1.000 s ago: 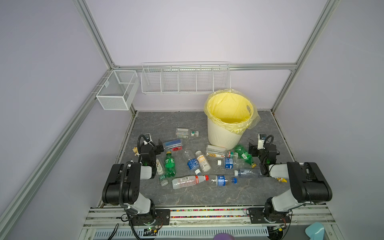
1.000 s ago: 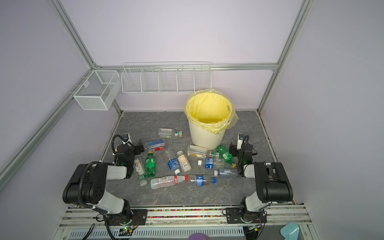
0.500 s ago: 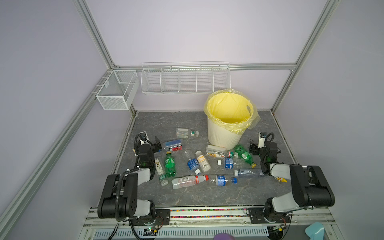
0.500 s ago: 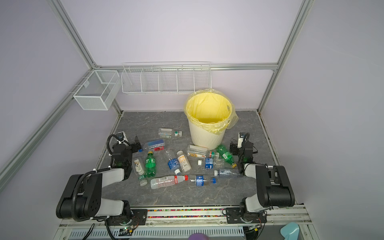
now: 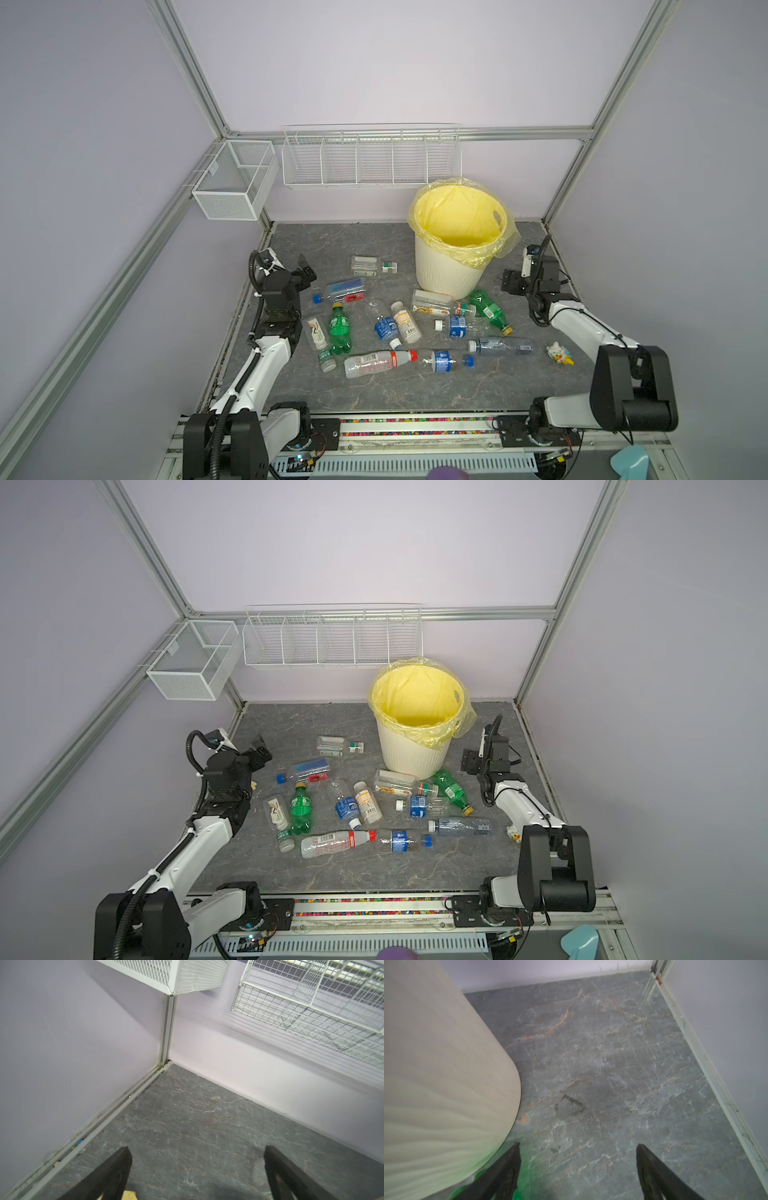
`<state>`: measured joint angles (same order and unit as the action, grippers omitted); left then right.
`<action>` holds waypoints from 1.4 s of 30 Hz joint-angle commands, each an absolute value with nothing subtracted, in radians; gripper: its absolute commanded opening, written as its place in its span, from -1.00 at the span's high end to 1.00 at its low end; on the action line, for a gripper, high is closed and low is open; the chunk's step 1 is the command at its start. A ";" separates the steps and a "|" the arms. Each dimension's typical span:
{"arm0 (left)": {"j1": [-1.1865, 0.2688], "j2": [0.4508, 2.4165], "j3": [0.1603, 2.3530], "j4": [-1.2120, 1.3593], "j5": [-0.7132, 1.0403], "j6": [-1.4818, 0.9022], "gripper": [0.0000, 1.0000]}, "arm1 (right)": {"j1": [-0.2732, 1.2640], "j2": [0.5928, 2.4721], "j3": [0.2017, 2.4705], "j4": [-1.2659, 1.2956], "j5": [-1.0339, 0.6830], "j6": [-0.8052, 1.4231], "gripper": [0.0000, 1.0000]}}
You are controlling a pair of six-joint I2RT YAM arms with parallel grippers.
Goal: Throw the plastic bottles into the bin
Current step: 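Move the right gripper to the clear crushed bottle while the left moves over the pile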
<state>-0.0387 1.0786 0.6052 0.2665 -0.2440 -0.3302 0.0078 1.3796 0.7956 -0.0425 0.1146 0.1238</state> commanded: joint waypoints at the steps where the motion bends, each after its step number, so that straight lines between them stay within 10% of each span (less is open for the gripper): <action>1: -0.043 1.047 0.657 0.022 -0.130 -0.495 -0.99 | 0.013 1.316 0.827 -0.268 0.028 0.155 -0.76; 22: -0.582 0.991 0.781 -0.474 -0.015 -0.555 -0.99 | 0.063 0.961 0.853 -0.811 -0.008 0.417 -0.76; 42: -0.595 0.922 0.752 -0.512 -0.085 -0.524 -0.99 | 0.142 0.835 0.760 -1.091 0.160 1.023 -0.76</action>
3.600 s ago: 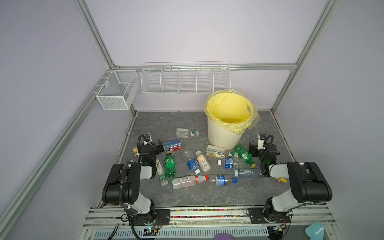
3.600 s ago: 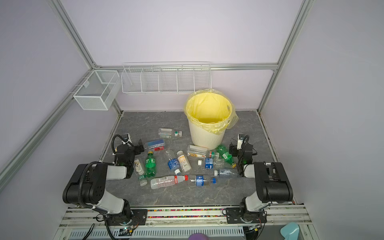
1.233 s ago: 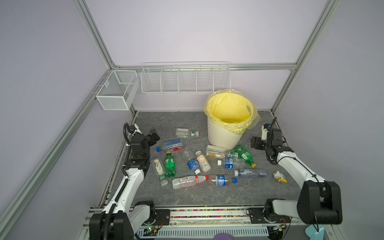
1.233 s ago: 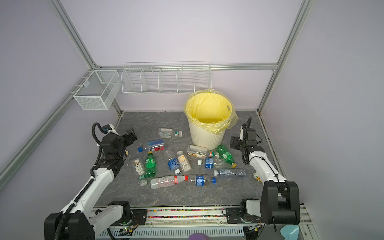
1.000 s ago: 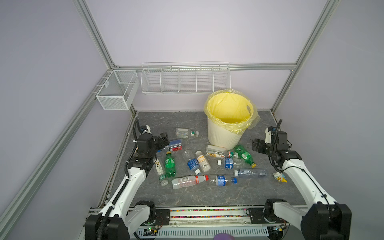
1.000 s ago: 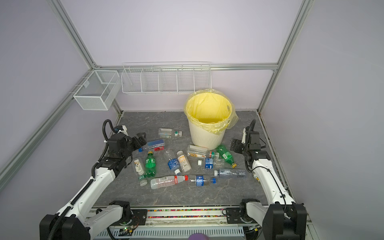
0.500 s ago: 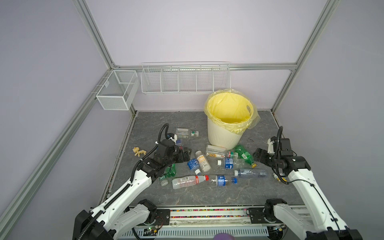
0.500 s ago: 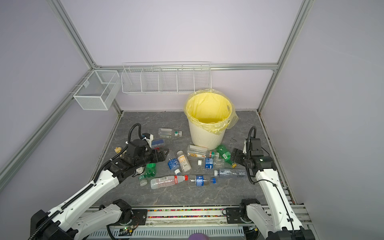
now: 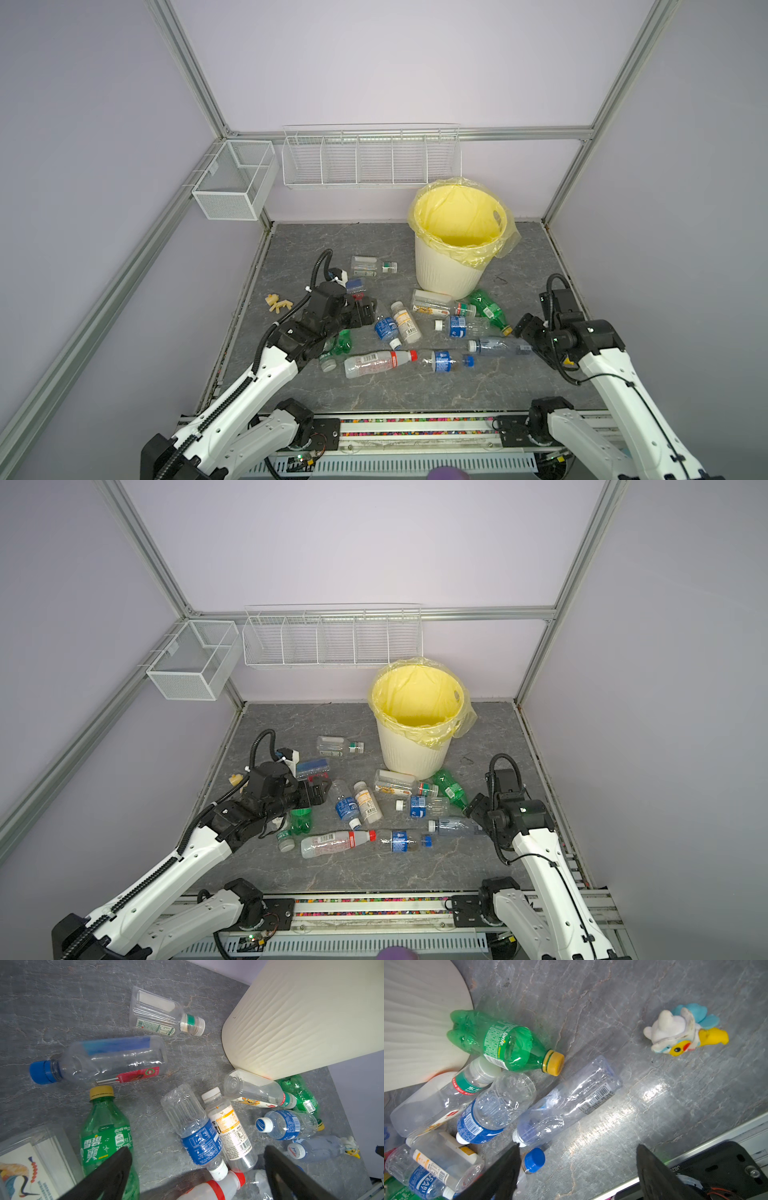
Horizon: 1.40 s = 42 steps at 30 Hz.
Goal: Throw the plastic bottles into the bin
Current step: 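Move the right gripper to the clear crushed bottle while the left moves over the pile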
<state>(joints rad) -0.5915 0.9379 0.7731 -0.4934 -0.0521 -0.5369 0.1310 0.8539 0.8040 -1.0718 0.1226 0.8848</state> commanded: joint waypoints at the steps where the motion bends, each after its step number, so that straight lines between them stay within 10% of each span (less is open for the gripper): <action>1: -0.595 0.922 0.748 -0.508 -0.084 -0.526 -0.99 | 0.143 0.840 0.749 -1.080 0.157 1.042 -0.76; 24: -0.583 1.036 0.807 -0.566 -0.150 -0.479 -0.99 | 0.258 1.118 0.723 -0.874 0.188 1.273 -0.99; 42: -0.583 1.048 0.773 -0.539 -0.129 -0.505 -0.99 | 0.301 1.220 0.676 -0.788 0.198 1.316 -0.79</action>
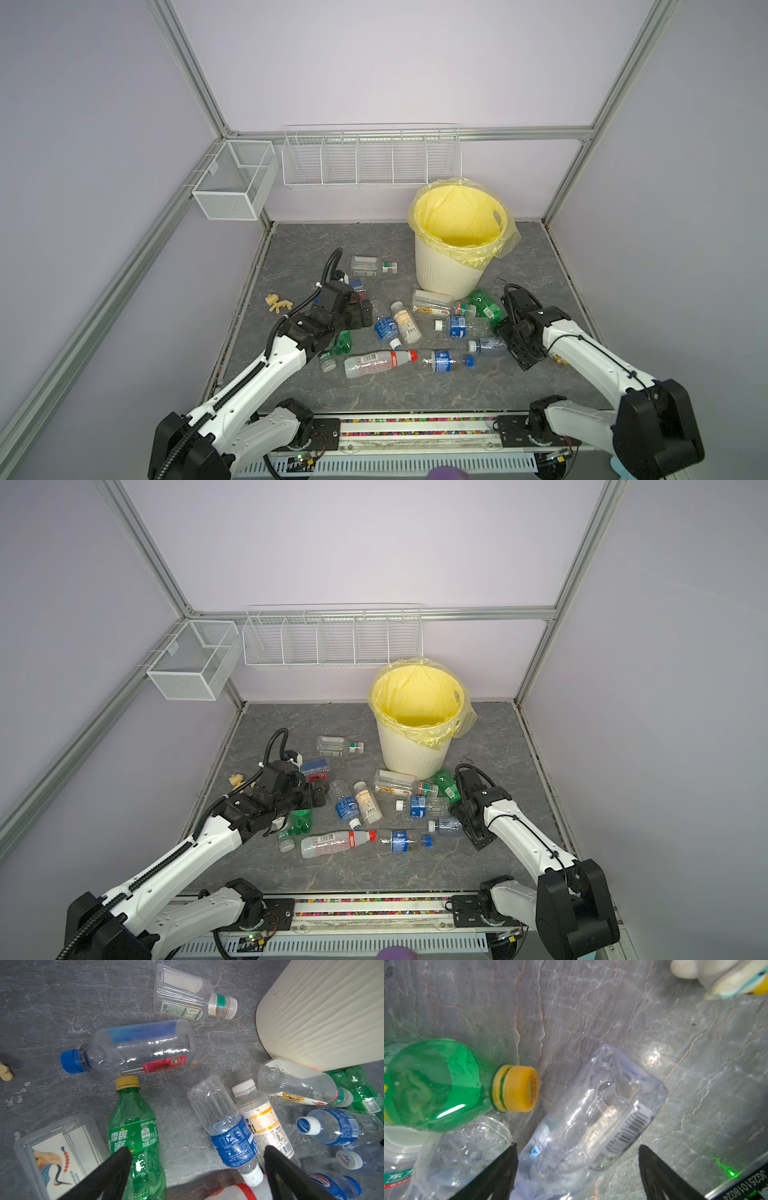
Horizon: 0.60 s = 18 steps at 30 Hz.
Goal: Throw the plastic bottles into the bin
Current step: 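Move the right gripper to the clear crushed bottle while the left moves over the pile, then close the right gripper on the clear crushed bottle and lift it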
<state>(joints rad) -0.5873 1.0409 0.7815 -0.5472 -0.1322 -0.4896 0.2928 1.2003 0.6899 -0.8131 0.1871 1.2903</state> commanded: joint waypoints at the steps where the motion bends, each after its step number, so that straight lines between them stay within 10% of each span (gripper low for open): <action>1: -0.583 1.048 0.771 -0.539 -0.128 -0.505 -0.99 | 0.301 1.225 0.675 -0.775 0.195 1.308 -0.78; 18: -0.583 1.036 0.744 -0.523 -0.110 -0.540 -0.99 | 0.301 1.157 0.590 -0.733 0.230 1.365 -0.23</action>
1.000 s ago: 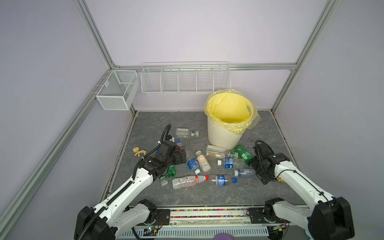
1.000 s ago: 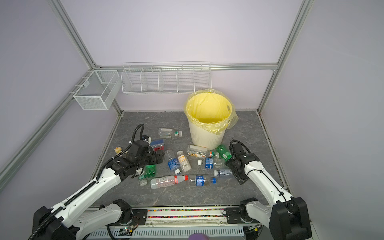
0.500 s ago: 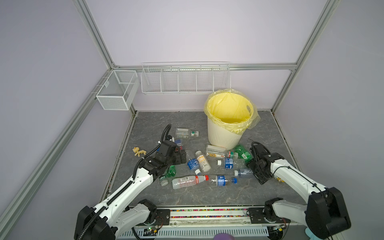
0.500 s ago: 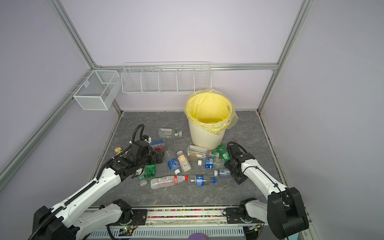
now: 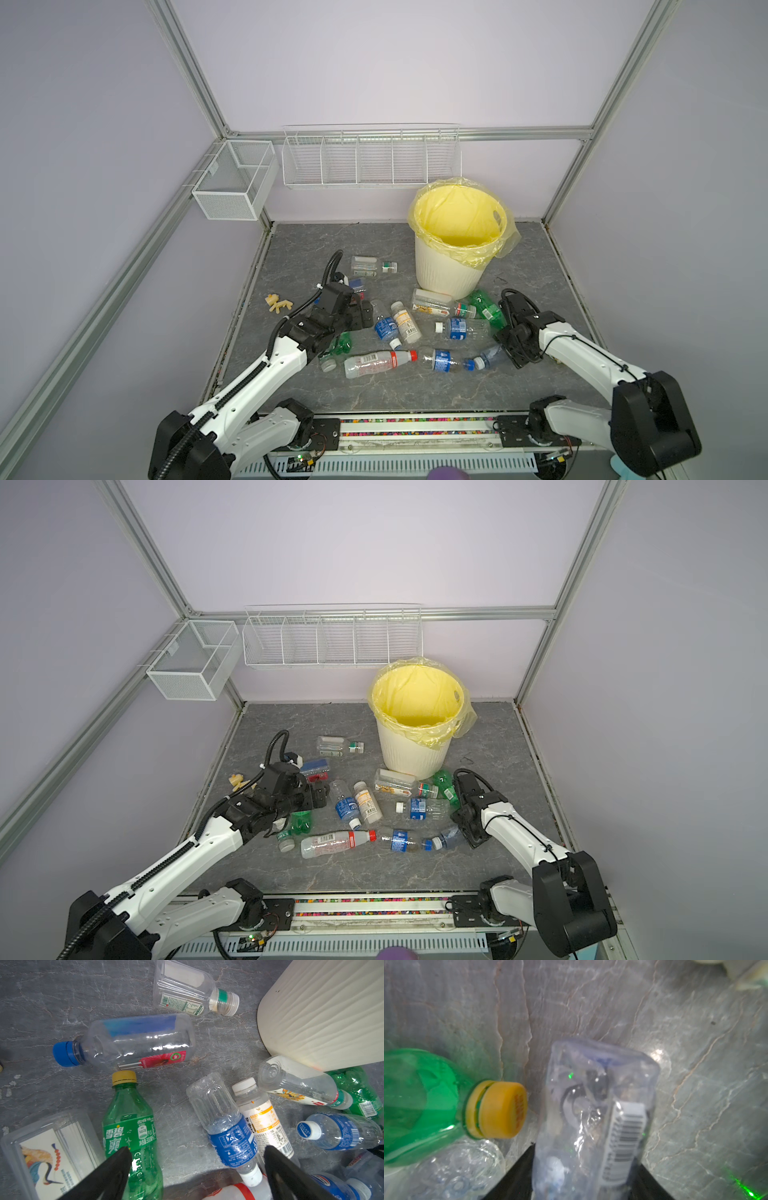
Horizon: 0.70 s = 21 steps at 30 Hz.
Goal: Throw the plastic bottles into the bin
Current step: 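Close the right gripper on the clear crushed bottle and lift it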
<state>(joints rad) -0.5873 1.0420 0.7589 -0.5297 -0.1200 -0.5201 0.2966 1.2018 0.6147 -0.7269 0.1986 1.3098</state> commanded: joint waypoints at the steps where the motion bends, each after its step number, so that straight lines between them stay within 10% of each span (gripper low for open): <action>1: -0.583 1.035 0.743 -0.523 -0.110 -0.542 -0.99 | 0.302 1.143 0.588 -0.738 0.234 1.365 -0.19; 21: -0.583 1.028 0.747 -0.527 -0.110 -0.579 -0.99 | 0.300 0.932 0.641 -0.858 0.277 1.264 -0.08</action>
